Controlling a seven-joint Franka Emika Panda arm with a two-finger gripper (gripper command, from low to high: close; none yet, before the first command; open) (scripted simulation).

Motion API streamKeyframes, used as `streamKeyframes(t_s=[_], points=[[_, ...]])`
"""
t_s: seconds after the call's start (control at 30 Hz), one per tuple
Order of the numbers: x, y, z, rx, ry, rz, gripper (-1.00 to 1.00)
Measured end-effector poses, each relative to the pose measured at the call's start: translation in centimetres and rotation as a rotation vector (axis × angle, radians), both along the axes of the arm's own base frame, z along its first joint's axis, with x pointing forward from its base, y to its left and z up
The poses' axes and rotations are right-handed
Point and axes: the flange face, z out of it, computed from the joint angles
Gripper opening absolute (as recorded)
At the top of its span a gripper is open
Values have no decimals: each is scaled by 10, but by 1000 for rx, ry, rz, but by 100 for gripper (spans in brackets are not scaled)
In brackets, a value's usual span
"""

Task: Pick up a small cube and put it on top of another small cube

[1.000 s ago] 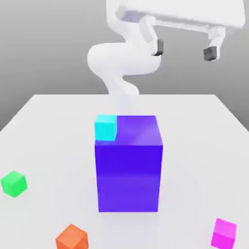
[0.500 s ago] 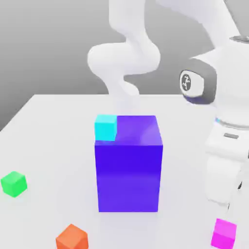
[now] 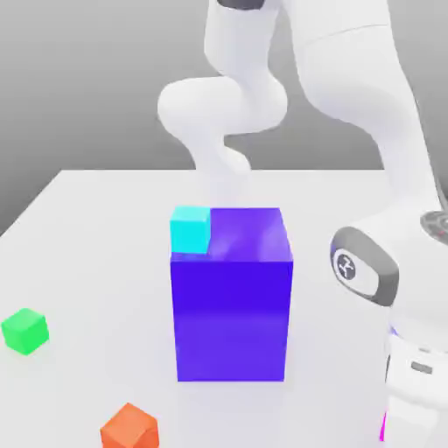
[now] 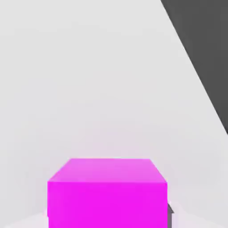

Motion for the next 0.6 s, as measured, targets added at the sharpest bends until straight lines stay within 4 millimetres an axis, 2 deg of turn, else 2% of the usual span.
streamKeyframes(t_s=[0.1,0.13,0.23,0.37,0.47,0.6], points=[[0,0,38,0,0,-1,-100],[5,-17,47,-5,-1,-55,-100],[22,-92,56,-23,-5,-296,-100],[26,-192,65,-39,-10,-622,-100],[13,-268,73,-45,-12,-880,-100],[-22,-359,82,-44,-13,-1226,-100]])
